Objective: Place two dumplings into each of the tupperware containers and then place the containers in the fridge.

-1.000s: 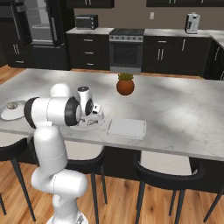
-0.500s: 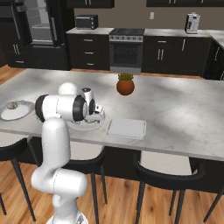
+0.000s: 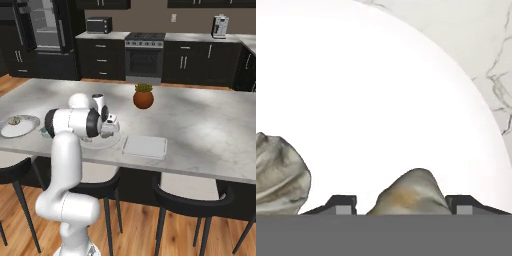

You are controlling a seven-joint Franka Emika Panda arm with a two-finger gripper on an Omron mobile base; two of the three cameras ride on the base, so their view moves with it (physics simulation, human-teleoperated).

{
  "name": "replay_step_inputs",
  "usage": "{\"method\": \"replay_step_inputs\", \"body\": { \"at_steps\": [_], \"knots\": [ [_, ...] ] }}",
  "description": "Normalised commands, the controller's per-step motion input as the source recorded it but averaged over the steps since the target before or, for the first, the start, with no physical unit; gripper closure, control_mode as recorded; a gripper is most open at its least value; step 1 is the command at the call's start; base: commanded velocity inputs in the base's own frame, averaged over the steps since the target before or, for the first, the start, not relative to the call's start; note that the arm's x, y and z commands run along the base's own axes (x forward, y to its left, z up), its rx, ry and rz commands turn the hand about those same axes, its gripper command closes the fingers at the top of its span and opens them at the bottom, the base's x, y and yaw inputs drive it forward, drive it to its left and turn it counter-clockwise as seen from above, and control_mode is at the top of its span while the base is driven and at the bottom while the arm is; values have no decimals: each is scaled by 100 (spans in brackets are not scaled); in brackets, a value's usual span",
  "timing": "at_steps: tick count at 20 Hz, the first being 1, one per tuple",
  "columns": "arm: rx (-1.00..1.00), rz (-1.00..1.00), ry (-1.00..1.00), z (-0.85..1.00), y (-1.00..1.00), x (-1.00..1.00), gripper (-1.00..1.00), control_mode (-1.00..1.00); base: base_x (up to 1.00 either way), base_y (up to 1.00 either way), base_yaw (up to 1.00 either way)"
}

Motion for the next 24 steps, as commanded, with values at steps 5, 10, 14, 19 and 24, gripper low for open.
{"method": "replay_step_inputs", "body": {
  "at_steps": [5, 10, 14, 19, 24],
  "knots": [
    [3, -9, 8, -20, -11, -11, 100, -100, 0, 0, 0],
    [13, -17, -4, 51, -5, -63, 100, -100, 0, 0, 0],
    [5, -19, -20, 89, -18, -98, 100, -100, 0, 0, 0],
    [0, -20, -21, 24, -70, -100, 100, -100, 0, 0, 0],
    [-4, -29, -1, 3, -97, -61, 100, -100, 0, 0, 0]
  ]
}}
